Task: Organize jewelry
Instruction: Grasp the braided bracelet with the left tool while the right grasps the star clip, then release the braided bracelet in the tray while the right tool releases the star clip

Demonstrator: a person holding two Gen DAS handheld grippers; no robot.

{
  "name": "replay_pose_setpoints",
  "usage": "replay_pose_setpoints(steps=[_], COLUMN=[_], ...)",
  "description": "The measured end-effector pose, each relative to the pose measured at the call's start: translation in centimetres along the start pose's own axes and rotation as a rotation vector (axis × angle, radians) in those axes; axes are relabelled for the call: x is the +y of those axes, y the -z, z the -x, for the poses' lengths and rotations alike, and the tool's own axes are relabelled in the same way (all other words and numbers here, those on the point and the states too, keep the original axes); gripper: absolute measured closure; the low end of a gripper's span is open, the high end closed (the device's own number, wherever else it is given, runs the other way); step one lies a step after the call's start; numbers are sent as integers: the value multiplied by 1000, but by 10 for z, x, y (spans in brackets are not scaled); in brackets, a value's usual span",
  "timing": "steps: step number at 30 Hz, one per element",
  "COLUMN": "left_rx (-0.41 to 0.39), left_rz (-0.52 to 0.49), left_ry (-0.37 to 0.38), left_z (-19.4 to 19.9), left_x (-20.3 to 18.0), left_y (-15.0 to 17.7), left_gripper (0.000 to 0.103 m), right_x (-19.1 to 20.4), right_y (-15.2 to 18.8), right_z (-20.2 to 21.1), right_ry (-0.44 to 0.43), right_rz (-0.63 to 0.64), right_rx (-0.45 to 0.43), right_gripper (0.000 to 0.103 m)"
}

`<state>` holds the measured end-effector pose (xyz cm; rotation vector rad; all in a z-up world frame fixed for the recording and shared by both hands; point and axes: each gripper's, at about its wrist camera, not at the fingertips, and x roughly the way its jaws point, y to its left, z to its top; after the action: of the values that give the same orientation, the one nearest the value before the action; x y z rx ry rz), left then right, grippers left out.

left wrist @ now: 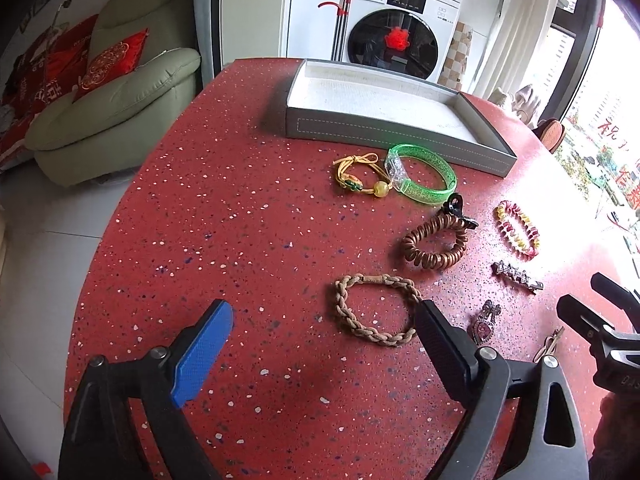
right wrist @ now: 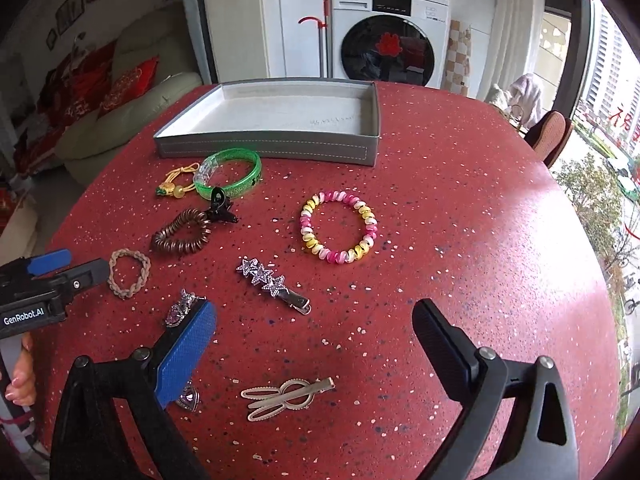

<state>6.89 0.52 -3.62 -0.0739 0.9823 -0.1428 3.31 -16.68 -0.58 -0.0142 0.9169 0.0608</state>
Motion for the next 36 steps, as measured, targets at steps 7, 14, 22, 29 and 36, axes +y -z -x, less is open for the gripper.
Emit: replay_pose_setpoints(steps=[7, 14, 22, 29, 36], left_rx=[62, 46, 29, 1, -48], left_rz=[-1, -56, -116, -100, -105], left_ry=[-13, -73, -15, 83, 154], left_z=[-17, -19, -15, 7, 31], left_x=[-10, -22, -25, -19, -22], left_y=[-1, -1, -3, -14, -59], left_gripper=[9, 25, 78, 78, 78], right_x=[13, 20, 23, 11, -9], right_y=[-11, -13, -12, -25, -70], right_z=[-28, -43, -38, -16, -1], right_ry=[-72, -101, -100, -140, -197], right_rz=[148, 176, 149, 82, -25], right_rx=[89, 135, 151, 93, 30], right_gripper=[44, 56, 84, 84, 84])
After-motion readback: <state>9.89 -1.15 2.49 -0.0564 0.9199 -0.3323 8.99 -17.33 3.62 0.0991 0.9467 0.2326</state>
